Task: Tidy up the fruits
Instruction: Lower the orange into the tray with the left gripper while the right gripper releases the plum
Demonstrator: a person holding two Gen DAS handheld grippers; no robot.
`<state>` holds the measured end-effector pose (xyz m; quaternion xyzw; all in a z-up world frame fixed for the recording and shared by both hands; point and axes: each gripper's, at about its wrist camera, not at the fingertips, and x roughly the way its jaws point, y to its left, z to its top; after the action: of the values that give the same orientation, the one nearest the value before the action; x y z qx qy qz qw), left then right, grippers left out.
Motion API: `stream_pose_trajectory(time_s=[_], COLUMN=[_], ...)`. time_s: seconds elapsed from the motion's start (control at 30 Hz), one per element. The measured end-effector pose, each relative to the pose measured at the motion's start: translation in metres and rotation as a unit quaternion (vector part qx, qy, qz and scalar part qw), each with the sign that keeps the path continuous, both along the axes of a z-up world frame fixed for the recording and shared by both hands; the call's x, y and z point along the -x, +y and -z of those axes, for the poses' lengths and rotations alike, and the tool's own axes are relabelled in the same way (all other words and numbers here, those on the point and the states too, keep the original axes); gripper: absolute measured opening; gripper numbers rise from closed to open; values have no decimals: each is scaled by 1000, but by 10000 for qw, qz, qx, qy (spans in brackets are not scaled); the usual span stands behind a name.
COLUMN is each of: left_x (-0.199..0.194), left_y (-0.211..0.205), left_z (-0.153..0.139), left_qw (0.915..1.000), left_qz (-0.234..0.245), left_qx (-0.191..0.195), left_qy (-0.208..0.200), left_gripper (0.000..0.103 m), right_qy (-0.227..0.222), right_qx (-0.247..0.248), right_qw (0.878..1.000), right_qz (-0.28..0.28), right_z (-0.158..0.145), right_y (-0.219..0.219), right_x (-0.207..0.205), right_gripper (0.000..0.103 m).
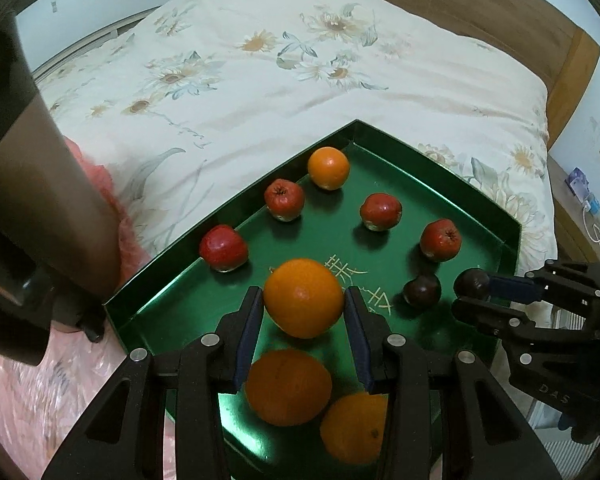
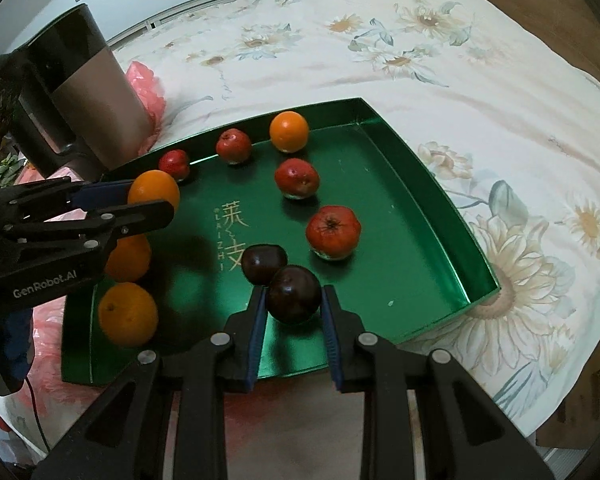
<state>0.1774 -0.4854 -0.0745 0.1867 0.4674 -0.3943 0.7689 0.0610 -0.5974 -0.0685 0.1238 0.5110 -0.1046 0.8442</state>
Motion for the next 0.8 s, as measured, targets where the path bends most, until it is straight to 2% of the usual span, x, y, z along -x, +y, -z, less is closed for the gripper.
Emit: stream_pose_trajectory(time_s=[0.33,0.67,0.73,0.8], left_x=[-4,-2,-1,0], left_y=[-8,-6,-5,-3], left_z=[18,17,16,11], left_qw=[9997,9995,9995,9997], left_qz=[76,169,164,164], left_qx=[-236,-268,-252,-159], left_qy=[85,9,-21,-76], left_gripper=[36,36,39,47], right_qy=[190,181,169,161], right_qx=[121,156,156,162], right_qw=[9997,9997,9997,9997], right_qz=[-123,-45,-33,-28], right_z=[11,12,11,11], right_y=[3,3,4,5], right_x=[-8,-9,-8,-7], right_gripper=[6,6,7,7])
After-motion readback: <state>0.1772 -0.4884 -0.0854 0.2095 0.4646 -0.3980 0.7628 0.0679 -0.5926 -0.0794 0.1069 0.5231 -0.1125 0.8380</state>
